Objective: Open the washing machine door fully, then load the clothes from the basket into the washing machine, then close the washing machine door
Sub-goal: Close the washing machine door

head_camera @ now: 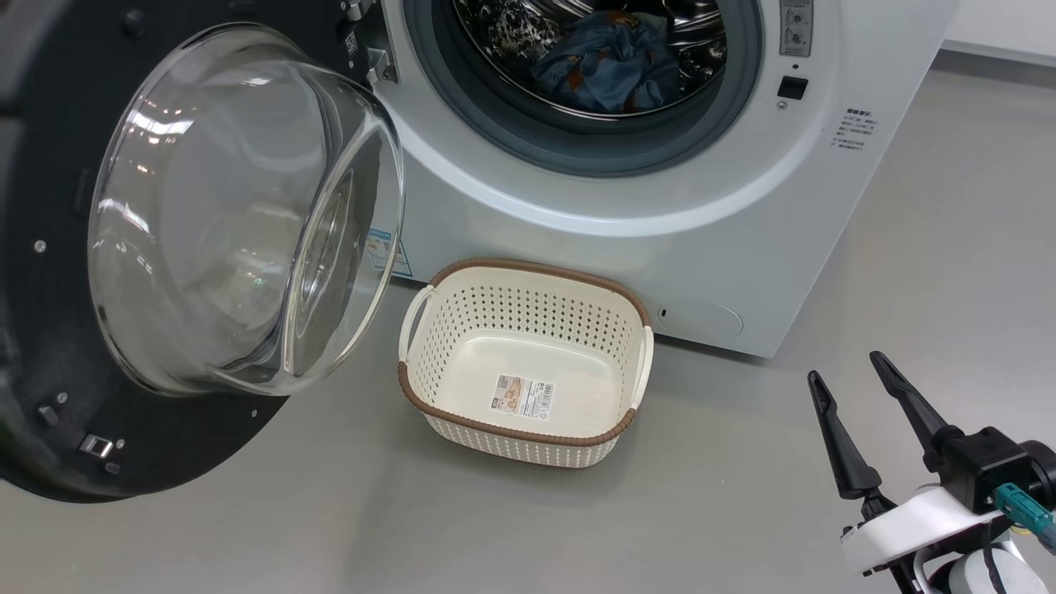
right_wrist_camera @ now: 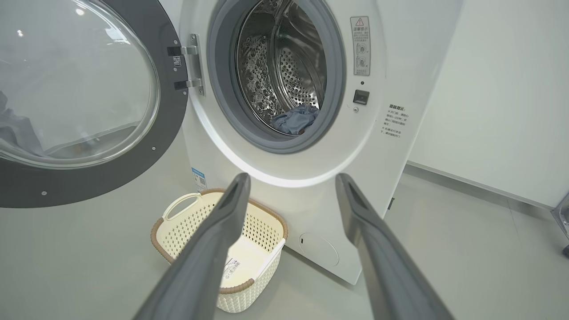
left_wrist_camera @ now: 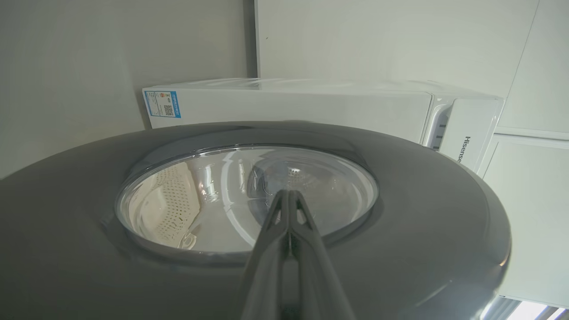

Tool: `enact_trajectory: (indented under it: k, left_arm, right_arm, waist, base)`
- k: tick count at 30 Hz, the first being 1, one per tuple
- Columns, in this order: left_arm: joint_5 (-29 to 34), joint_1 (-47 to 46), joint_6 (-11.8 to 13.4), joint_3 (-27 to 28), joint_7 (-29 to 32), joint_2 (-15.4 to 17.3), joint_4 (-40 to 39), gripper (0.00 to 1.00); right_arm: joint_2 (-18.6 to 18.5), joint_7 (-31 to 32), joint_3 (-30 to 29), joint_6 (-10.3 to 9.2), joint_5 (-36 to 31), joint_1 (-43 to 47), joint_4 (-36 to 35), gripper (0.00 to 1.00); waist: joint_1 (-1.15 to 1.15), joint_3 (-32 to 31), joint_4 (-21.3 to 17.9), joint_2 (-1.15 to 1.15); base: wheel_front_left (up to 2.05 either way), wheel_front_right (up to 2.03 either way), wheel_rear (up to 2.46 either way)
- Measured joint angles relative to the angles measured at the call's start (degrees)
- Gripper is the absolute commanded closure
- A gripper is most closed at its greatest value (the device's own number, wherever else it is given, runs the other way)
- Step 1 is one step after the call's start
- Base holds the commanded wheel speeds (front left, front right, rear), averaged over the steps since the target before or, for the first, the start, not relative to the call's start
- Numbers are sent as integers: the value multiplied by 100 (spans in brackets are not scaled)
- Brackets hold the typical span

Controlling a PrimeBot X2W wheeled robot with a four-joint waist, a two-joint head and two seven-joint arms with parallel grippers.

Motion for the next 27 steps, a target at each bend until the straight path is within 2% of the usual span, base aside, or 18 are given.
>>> enact_trajectory:
  k: [8,27]
  left_arm:
    - [-181,240,-34,-78,401,-48,-220,100]
    - [-354,703,-34,-433,1180,-456,-1179,100]
  right_arm:
    - [82,0,23,0,0,12,1,0]
    - [255,0,31,0,0,34,3,0]
  waist:
    - [0,-94,-11,0]
    - [0,-215,-301,0]
  base:
    - [0,0,0]
    - [0,0,0]
